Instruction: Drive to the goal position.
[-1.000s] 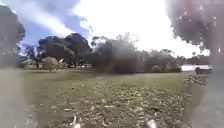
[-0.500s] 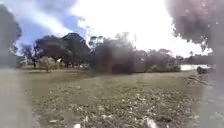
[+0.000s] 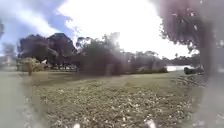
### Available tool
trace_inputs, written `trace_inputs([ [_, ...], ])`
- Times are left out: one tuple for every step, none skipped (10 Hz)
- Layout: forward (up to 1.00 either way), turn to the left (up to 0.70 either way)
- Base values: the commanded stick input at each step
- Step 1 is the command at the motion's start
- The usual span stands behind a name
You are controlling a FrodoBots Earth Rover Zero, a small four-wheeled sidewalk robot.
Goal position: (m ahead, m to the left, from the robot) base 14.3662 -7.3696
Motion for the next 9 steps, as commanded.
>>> trace_inputs([
  [0.70,-0.35],
  [0.70,-0.35],
  [0.70,-0.28],
  [0.70,-0.23],
  [0.70,0.00],
  [0.70,0.00],
  [0.70,0.00],
  [0.70,0.00],
  [0.70,0.00],
])
